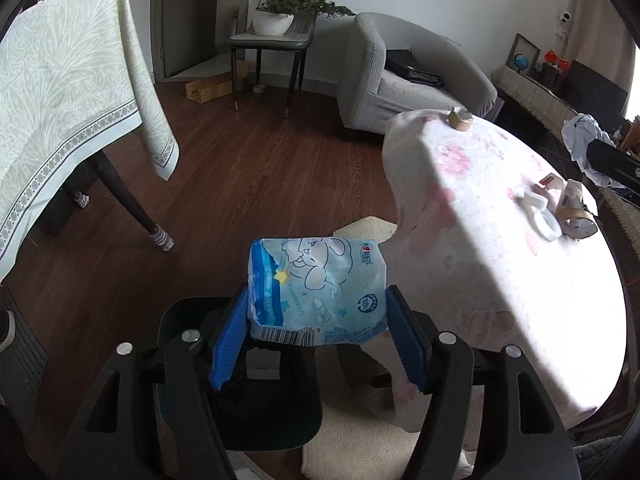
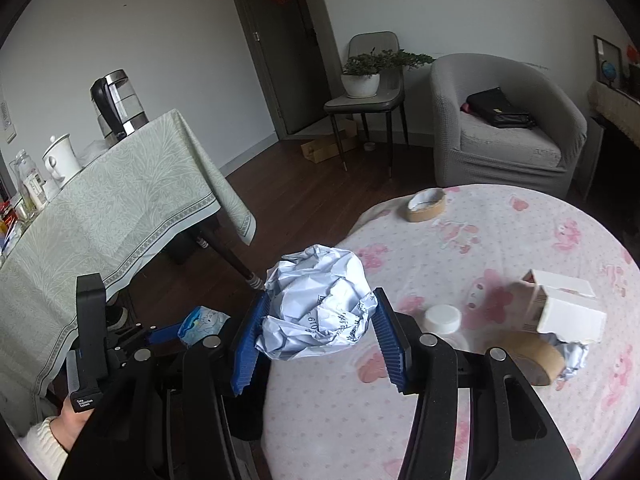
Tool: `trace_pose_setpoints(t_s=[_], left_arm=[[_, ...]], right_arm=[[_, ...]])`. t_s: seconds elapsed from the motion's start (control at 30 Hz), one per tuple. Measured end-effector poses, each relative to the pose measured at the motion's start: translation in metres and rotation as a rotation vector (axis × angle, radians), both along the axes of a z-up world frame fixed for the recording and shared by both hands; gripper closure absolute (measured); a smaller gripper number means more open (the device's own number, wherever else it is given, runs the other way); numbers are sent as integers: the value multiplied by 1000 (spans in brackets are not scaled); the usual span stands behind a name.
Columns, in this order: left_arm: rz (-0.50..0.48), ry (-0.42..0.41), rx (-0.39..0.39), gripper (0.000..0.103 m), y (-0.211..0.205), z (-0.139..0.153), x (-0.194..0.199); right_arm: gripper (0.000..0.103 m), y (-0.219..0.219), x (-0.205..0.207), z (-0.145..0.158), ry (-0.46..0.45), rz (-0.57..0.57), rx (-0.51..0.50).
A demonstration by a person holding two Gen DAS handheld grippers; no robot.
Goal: Collect trash
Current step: 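Carry the wipes pack and foil in both tools over the teal bin, then open the left tool to drop the blue wipes pack into the bin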
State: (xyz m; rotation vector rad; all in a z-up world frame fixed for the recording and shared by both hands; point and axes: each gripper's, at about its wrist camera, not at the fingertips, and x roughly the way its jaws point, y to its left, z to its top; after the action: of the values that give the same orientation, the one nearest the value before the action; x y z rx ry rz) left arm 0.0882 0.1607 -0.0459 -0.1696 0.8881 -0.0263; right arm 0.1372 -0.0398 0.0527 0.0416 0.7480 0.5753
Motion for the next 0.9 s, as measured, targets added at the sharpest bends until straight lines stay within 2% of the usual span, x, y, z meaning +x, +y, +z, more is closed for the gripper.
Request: trace_pose_setpoints(t_s=[0.13,0.43,0.6,0.73,0.9], left_arm=[[27,64,22,34,20,-16,-1],[69,217,10,32,62,-55,-5],[40,259,36,28,68,-67,-8],[15,268,57,19,68,-71,-14],[9,269,51,19,76,-70,-19]], right_arm=[[50,33,0,-8,20,52,-13],[50,94,4,-31,72,139,-35],[50,121,7,-46,108,177,-47],[50,145,10,-60,136,206,-74],[50,165,14,-77,171,220,-102]])
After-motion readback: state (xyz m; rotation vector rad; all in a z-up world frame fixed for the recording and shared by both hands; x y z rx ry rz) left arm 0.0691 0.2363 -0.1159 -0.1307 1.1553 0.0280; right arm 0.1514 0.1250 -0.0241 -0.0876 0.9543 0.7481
